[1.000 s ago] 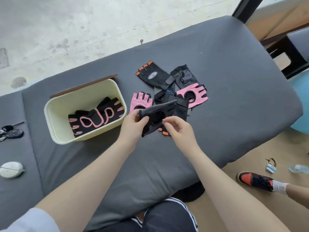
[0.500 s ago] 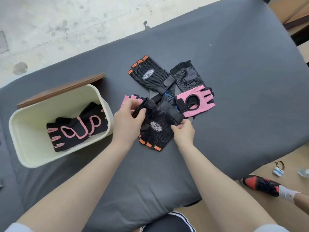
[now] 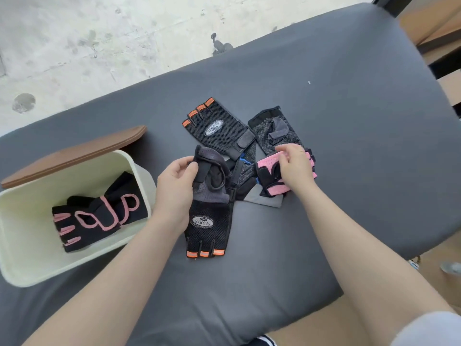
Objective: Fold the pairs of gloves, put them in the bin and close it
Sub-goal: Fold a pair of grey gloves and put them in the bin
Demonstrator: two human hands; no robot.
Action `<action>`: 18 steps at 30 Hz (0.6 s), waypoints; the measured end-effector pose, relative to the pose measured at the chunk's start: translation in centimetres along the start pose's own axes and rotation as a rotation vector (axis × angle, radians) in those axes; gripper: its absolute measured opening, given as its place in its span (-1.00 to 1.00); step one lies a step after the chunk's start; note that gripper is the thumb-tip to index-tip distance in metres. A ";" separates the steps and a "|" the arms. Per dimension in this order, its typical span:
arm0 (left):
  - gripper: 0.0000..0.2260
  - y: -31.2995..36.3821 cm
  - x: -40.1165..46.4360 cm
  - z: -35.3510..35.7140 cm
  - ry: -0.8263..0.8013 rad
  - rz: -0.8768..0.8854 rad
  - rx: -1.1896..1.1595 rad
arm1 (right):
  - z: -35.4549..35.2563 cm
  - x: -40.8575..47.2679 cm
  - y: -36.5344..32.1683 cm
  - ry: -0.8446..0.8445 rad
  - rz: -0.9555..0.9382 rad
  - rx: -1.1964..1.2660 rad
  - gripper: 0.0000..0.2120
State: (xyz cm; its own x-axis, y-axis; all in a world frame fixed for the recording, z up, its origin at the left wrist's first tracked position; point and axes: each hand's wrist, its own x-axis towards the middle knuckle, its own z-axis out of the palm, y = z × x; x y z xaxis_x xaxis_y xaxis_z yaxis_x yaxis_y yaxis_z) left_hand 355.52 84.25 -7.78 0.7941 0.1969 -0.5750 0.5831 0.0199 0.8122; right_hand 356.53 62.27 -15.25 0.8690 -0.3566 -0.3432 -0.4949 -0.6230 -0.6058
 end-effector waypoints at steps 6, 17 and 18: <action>-0.81 1.2 2.3 1.5 -0.025 -0.153 -0.221 | 0.6 5.6 0.6 -0.095 0.153 -0.252 -0.50; -0.76 0.6 -1.1 0.3 -0.075 0.038 -0.026 | -0.1 -1.9 -1.1 0.598 -0.531 -0.462 -0.61; -0.72 -0.1 -1.8 0.1 -0.072 0.073 0.002 | 0.3 -3.8 -0.4 0.617 -0.637 -0.529 -0.60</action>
State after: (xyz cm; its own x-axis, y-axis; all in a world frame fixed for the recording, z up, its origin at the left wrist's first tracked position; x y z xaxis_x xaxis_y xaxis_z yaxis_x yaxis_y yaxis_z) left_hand 354.10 83.78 -6.83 0.8449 0.1272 -0.5196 0.5232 0.0061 0.8522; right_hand 353.38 64.04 -13.89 0.8916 -0.0553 0.4494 -0.0103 -0.9947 -0.1020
